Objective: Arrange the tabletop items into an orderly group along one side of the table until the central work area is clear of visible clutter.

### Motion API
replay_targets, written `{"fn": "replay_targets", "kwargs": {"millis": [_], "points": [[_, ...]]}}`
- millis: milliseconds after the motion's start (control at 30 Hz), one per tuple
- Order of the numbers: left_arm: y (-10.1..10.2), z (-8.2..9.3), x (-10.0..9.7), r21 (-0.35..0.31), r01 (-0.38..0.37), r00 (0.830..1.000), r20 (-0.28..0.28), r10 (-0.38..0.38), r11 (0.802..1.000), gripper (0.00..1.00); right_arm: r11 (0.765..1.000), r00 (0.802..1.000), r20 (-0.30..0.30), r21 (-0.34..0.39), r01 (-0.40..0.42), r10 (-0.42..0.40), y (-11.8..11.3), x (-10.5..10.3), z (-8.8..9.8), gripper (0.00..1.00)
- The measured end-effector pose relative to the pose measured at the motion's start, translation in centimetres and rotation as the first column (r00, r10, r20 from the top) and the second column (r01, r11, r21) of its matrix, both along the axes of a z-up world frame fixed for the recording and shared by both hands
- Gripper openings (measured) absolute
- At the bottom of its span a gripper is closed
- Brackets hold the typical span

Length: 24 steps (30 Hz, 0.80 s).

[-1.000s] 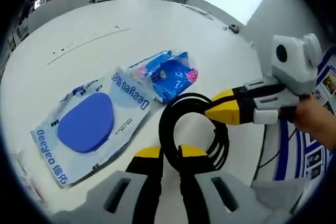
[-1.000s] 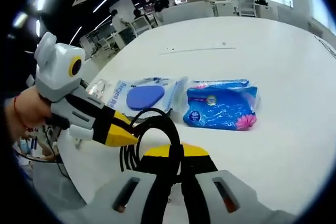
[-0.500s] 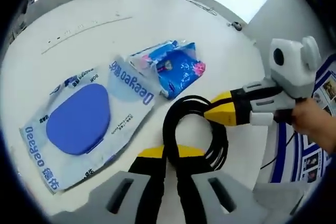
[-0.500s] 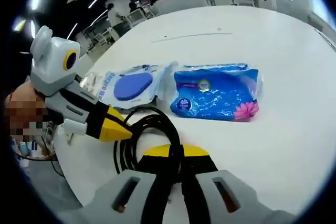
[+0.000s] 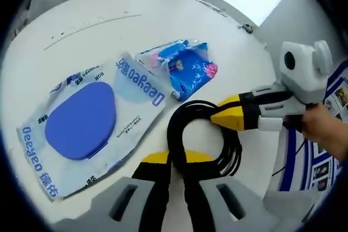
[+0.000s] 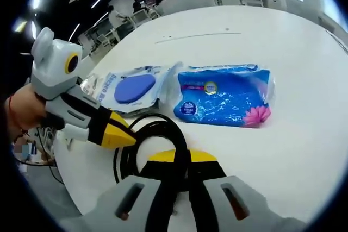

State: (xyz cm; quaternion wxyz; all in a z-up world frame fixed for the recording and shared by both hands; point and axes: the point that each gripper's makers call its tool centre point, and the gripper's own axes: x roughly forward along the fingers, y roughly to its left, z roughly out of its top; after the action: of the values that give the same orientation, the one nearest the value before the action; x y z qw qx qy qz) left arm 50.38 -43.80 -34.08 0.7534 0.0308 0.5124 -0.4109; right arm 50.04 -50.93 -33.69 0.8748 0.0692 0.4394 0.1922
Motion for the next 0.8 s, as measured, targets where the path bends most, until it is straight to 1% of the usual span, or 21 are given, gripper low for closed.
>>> {"fn": "replay_targets", "kwargs": {"millis": [167, 433, 567, 800], "points": [[-0.05, -0.06, 0.05, -0.008, -0.007, 1.0, 0.001, 0.007, 1.0, 0.05, 1.0, 1.0, 0.004, -0.005, -0.002, 0.002, -0.09, 0.01, -0.05, 0.05], [0.1, -0.08, 0.04, -0.007, -0.007, 1.0, 0.005, 0.007, 1.0, 0.08, 1.0, 1.0, 0.014, -0.022, -0.002, 0.003, -0.36, 0.13, -0.05, 0.1], [0.11, -0.01, 0.12, -0.014, -0.012, 1.0, 0.004, 0.012, 1.0, 0.12, 1.0, 1.0, 0.023, -0.028, 0.001, -0.001, -0.66, 0.29, 0.02, 0.13], [-0.01, 0.2, 0.02, -0.027, -0.015, 1.0, 0.005, 0.015, 1.0, 0.18, 1.0, 0.999, 0.032, -0.026, -0.009, 0.009, -0.5, 0.31, 0.38, 0.2]]}}
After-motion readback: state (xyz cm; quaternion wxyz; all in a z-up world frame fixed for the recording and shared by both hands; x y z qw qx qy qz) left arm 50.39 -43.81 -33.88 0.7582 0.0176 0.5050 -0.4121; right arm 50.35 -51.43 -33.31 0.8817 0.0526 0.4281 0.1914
